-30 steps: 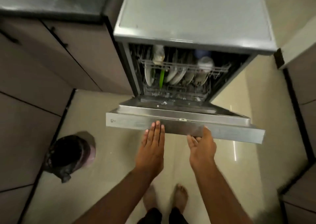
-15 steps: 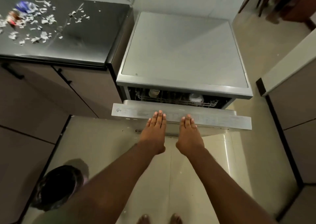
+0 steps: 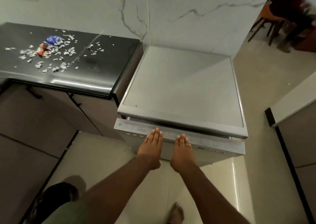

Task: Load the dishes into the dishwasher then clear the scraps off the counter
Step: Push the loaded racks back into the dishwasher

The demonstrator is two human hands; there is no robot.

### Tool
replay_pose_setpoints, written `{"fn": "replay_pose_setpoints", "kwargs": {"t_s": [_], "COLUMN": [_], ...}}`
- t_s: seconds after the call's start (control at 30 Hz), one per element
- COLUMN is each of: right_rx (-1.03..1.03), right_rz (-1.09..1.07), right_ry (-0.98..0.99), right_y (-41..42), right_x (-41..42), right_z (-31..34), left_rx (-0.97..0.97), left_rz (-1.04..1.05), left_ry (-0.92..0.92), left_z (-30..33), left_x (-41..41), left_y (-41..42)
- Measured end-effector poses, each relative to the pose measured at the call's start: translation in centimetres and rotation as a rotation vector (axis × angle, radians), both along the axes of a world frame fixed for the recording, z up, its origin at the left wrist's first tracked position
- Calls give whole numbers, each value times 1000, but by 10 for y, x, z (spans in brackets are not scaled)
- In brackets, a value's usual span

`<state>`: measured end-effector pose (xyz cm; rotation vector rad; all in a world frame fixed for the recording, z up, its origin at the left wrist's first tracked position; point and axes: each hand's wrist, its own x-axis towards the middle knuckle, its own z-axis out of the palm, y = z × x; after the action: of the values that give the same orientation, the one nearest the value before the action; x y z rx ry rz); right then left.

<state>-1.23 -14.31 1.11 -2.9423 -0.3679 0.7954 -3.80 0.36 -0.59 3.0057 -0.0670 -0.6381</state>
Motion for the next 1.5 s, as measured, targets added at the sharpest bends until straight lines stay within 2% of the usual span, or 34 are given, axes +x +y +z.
{"fn": "replay_pose_setpoints", "kwargs": {"t_s": [0.07, 0.2, 0.3, 0.43, 0.5, 0.57, 0.63, 0.87, 1.03, 1.23, 1.4, 1.5], "right_rx": [8, 43, 79, 69, 132, 246, 276, 20, -1, -12, -31, -13], "right_rz": [24, 67, 80, 110, 76, 81, 97, 152, 189, 115, 90, 125], "right_ry": [10, -15, -22, -21, -62, -296, -437, -489, -601, -564, -472, -394], "right_y": [-2, -7, -10, -14, -17, -17, -10, 12, 16, 24, 33, 34], "right_x": [4, 22, 31, 33, 37, 45, 56, 105, 107, 110, 109, 118], "right_z": [3, 1, -1, -1, 4, 5, 5, 4, -8, 0, 15, 27], "left_rx": [13, -24, 16, 21, 12, 4, -6, -6, 60, 91, 107, -23], "left_rz": [14, -43, 0, -4, -42, -55, -65, -163, -241, -238, -250, -220], "left_ry": [-39, -319, -415, -353, -373, -384, -376, -404, -494, -495, -369, -184], "left_z": [5, 18, 23, 33, 33, 32, 33, 35, 20, 19, 33, 56], "left_x": [3, 21, 49, 82, 90, 95, 103, 119, 129, 134, 138, 155], "left_y": [-5, -8, -2, 8, 11, 16, 20, 27, 36, 36, 37, 41]}}
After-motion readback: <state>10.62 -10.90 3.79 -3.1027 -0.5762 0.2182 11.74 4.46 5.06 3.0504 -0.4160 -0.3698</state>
